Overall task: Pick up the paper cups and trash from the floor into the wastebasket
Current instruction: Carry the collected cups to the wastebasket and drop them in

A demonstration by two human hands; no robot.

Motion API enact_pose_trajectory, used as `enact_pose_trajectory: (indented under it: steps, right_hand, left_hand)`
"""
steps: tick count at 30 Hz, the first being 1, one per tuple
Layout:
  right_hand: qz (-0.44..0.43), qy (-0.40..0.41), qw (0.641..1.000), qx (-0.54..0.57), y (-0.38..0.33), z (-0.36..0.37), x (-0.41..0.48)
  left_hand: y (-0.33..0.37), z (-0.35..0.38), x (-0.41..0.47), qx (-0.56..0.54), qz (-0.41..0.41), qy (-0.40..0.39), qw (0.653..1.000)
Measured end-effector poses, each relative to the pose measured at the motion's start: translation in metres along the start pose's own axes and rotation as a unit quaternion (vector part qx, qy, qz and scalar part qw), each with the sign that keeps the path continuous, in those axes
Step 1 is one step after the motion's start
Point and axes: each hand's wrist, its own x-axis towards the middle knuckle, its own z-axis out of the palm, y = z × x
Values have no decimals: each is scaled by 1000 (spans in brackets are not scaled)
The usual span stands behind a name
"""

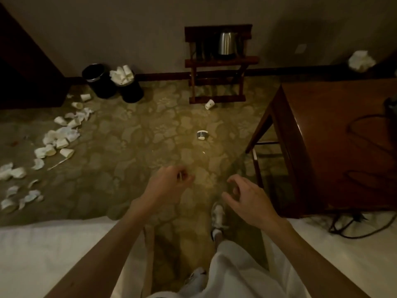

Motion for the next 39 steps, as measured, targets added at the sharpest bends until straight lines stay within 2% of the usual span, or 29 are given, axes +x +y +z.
enact_pose_trajectory:
  steps: [4,8,13,23,31,36,39]
  right_hand:
    - [3,-11,1000,-7,17,-8,109]
    - [37,-37,999,-9,27,-25,200]
    - [72,-97,992,-33,37,-39,299]
    - [175,-182,968,-3,65,-23,529]
    - [235,-197,950,55,132,61,707]
    - [256,-230,934,95,213,148,799]
    - [279,-250,919,121,270,205,848]
  left_hand:
    - [-5,-2,104,22,-28,-51,998]
    - [-9,-7,193,22,-59,-68,996]
    - [-23,-8,297,-22,-100,-95,990]
    - [-106,12,528,-88,-153,-137,975]
    - [-203,93,705,-140,-216,-177,950]
    - [-269,189,789,-150,-235,-183,943]
    - [-311,258,821,-179,-275,-200,923]
